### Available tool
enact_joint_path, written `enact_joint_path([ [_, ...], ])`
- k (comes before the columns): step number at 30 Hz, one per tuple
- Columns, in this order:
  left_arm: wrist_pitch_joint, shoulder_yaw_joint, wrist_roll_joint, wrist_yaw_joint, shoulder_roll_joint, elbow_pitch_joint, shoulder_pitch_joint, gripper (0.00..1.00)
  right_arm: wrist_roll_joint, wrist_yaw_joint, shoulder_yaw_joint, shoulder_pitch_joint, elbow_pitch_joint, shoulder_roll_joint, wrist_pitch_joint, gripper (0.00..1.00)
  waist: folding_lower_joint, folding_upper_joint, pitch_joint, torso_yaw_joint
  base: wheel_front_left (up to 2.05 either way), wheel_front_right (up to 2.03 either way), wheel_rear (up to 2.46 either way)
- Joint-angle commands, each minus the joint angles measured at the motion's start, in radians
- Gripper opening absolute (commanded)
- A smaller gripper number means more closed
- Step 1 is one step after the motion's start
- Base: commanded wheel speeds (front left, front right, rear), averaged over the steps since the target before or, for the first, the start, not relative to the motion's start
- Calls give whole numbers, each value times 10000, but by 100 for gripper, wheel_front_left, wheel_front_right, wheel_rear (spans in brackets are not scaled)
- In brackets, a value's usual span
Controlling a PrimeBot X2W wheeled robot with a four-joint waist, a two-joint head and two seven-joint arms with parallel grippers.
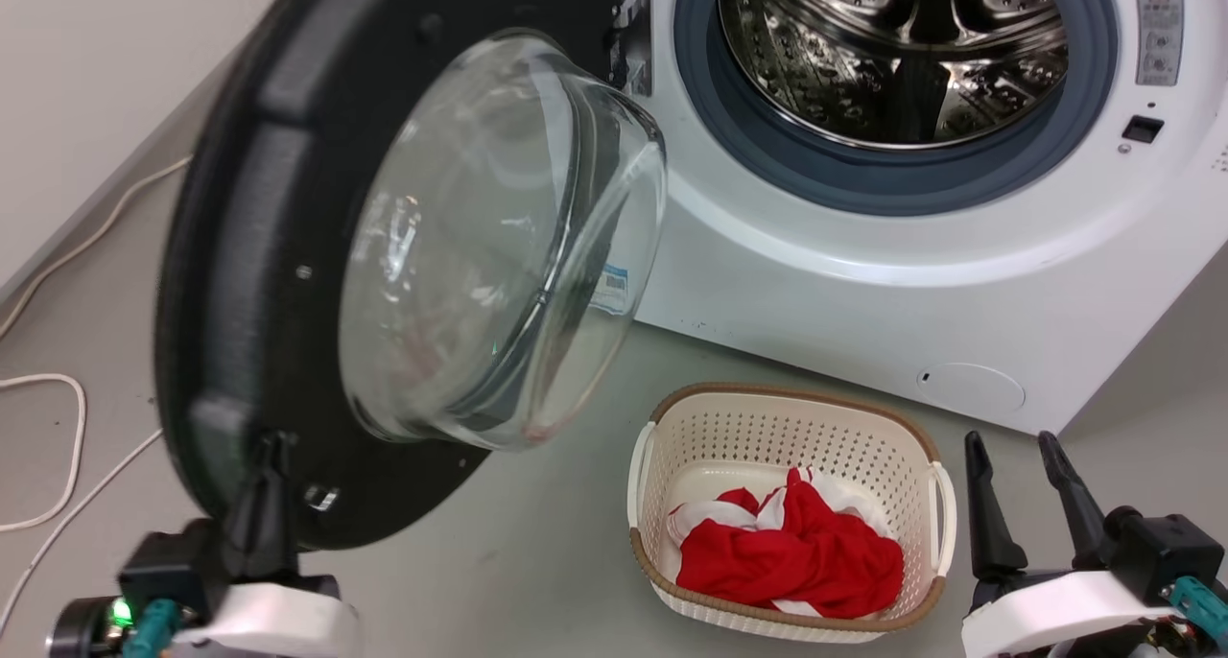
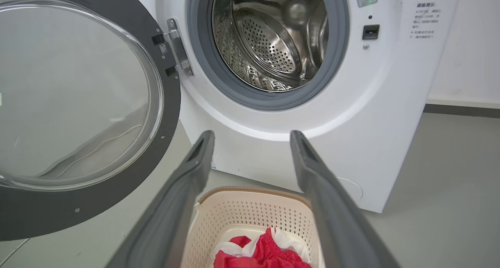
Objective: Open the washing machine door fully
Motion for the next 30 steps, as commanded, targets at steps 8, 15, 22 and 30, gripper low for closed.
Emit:
enact_joint_path([
  [8, -657, 1092, -682, -71, 419, 1538, -1181, 0, -186, -7, -8, -338, -193, 14, 180, 100, -1, 0, 554, -258, 0, 0, 0],
  [15, -1154, 1885, -1088, -230, 930, 2993, -2029, 0, -265, -7, 47, -531, -266, 14, 262, 100, -1, 0, 868, -534, 0, 0, 0],
  [22, -1440, 2492, -1391, -493, 1465, 4215, -2805, 0, -336, -7, -10, -637, -288, 14, 275, 100, -1, 0, 970, -663, 0, 0, 0],
  [30, -1587, 2596, -1165, -666, 1504, 4653, -2918, 0, -286, -7, 43, -570, -187, 14, 241, 100, -1, 0, 737, -825, 0, 0, 0],
])
